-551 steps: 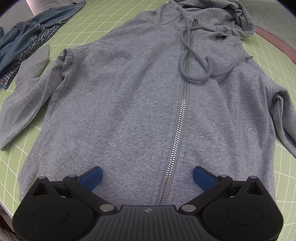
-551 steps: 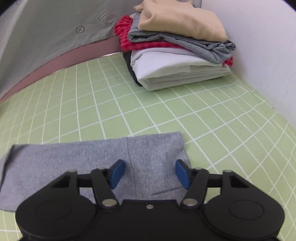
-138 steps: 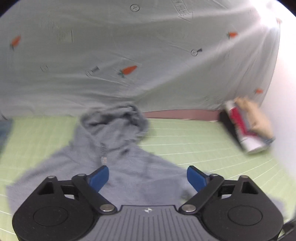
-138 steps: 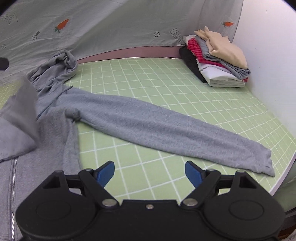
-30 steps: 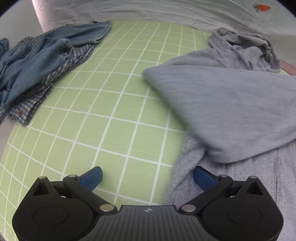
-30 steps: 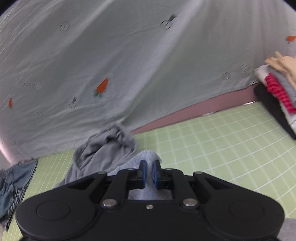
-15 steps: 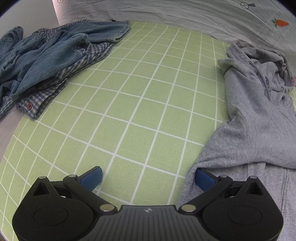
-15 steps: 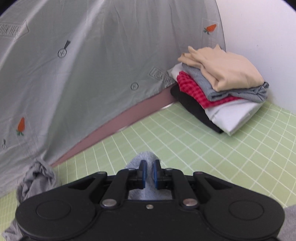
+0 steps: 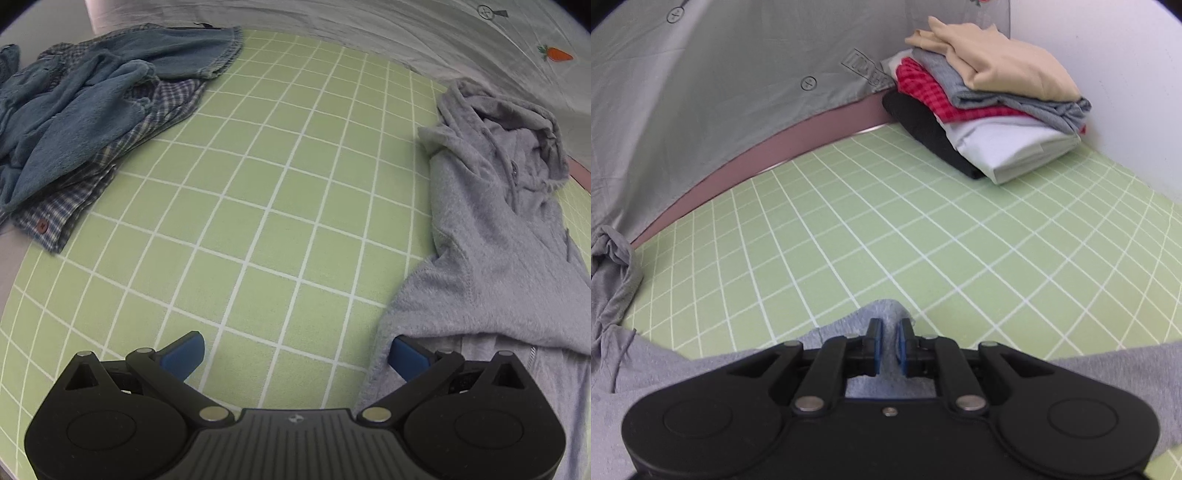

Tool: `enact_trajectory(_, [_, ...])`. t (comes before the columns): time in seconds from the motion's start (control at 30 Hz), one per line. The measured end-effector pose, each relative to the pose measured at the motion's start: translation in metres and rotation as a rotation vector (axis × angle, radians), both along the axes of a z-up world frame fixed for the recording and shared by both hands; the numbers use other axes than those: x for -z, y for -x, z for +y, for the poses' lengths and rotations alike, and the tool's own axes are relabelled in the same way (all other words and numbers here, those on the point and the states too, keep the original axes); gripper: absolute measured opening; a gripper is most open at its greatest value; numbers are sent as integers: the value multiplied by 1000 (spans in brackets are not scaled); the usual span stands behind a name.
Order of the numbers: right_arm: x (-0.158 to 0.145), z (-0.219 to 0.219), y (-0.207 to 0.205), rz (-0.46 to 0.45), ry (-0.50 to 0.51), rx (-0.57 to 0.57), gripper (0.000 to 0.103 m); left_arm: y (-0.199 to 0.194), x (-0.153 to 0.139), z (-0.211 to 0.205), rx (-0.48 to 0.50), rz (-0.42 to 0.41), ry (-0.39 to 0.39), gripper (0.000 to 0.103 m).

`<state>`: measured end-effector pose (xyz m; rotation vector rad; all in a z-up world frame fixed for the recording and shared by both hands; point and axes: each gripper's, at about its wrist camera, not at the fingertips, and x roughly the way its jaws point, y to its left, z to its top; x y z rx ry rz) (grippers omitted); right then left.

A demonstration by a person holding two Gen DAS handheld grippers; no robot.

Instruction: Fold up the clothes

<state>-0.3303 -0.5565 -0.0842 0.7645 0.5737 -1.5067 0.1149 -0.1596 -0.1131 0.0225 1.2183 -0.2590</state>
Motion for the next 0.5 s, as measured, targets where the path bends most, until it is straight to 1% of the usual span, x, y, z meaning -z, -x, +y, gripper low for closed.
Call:
enact_trajectory(0.07, [3,0,-2,3,-11,14,12,-2,-3,7,7,-11,43,103])
enact_trajectory(0.2, [9,1,-10,29,-28,34,16,0,-12,5,70,-40,57,103])
enact_trajectory(0.27, [12,2,-11,34,-34,44,18,-2,-19,8,67,-63,73,103])
enact_trajectory(0.43, [15,2,-10,35,-49,55,20,-21,-23,30,-82,-73,148,103])
enact_trajectory(0.5, [17,3,-10,34,-56,58,21,-30,-21,25,-109,-62,164,103])
